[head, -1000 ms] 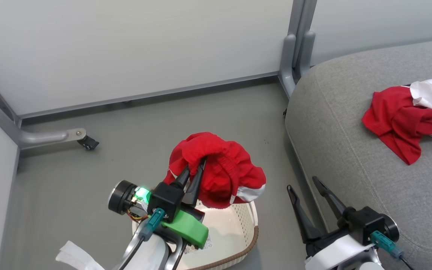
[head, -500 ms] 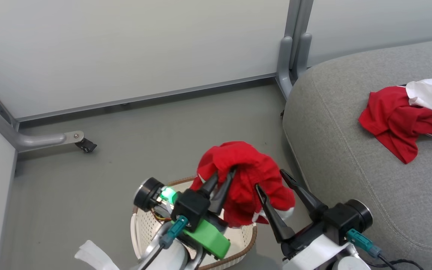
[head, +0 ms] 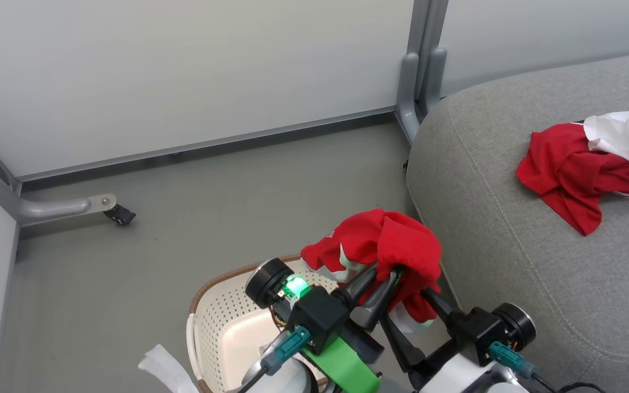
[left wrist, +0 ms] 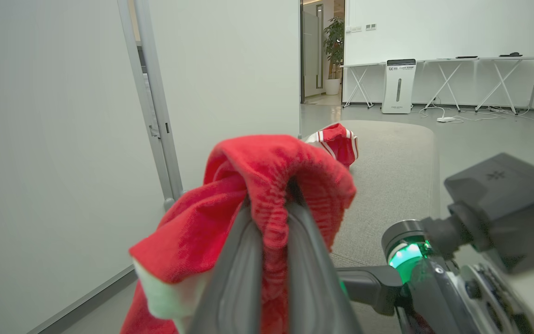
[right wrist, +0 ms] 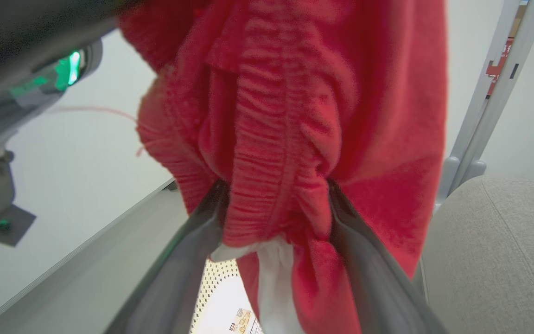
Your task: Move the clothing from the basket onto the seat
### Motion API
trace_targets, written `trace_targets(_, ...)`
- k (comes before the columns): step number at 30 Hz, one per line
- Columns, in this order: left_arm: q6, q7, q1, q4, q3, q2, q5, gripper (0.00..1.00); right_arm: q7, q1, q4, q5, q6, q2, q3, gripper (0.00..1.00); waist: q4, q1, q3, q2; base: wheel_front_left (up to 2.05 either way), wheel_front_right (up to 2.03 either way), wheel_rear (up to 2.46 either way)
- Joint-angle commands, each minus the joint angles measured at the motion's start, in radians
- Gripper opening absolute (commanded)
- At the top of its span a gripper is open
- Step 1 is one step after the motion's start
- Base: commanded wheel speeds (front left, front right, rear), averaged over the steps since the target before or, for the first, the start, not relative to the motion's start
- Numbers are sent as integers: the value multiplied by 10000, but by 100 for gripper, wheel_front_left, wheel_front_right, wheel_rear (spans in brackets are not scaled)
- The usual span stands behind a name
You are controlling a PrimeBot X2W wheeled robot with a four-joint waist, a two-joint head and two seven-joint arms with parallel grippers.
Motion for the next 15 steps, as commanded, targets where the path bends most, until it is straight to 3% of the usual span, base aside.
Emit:
trace_targets(1, 21, -35, -161, -7, -44, -6, -74, 0, -2, -26, 121, 113, -10, 9, -73, 100, -24, 1, -13, 0, 0, 0, 0)
trace_targets(4, 66, -16, -196, 74, -155, -5, -151, 0, -2, -2, 156, 274, -10, 133, -266, 100, -52, 1, -39, 0, 0, 0, 0)
trace_targets(5, 87, -5, -202, 107, -187, -4, -177, 0, -2, -5, 129, 296, -10, 150, -226, 57, -56, 1, -45, 0, 0, 0, 0)
trace_targets(6, 84, 2, -200, 133, -211, -4, -179, 0, -2, -24, 75, 279, -10, 153, -184, 45, -58, 1, -48, 0, 0, 0, 0)
trace_targets(7, 102, 16, -193, 169, -229, -4, -200, 0, -2, -22, 59, 342, -10, 117, -58, 0, -55, 1, -54, 0, 0, 0, 0)
trace_targets(15, 302, 44, -35, 512, -63, 27, -485, 0, -4, 133, -188, 545, -10, -25, 106, 0, -16, 1, -46, 0, 0, 0, 0)
